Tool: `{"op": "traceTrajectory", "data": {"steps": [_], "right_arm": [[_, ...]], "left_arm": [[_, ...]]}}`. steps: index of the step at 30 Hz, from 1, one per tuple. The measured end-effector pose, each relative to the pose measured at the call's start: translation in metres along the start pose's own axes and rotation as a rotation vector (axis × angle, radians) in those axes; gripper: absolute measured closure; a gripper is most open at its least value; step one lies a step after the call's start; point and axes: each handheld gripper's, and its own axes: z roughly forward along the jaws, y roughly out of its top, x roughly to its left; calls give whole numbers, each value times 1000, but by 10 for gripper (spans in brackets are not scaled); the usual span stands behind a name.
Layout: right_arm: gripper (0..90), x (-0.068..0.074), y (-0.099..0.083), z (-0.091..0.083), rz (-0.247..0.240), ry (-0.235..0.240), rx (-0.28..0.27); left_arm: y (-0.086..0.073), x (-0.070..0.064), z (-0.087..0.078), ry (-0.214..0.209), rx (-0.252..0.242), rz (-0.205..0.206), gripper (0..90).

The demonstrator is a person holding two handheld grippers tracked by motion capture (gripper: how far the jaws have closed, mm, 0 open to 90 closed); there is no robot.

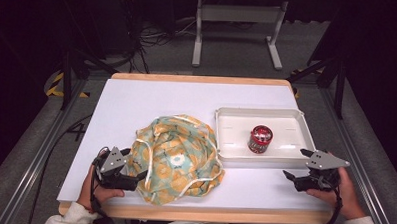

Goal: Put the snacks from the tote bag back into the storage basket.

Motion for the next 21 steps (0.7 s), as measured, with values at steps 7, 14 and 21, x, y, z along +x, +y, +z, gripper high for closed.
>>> {"op": "traceTrajectory", "data": {"steps": [7, 14, 21], "right_arm": [[84, 3, -11, -2, 15, -19, -18], [81, 7, -21, -3, 36, -56, -29], [81, 7, -35, -10, 92, -62, -57]], "left_arm": [[-1, 0, -1, -3, 0, -9, 59], [-1, 0, -2, -1, -12, -12, 60], [0, 1, 1, -2, -8, -8, 59]]}}
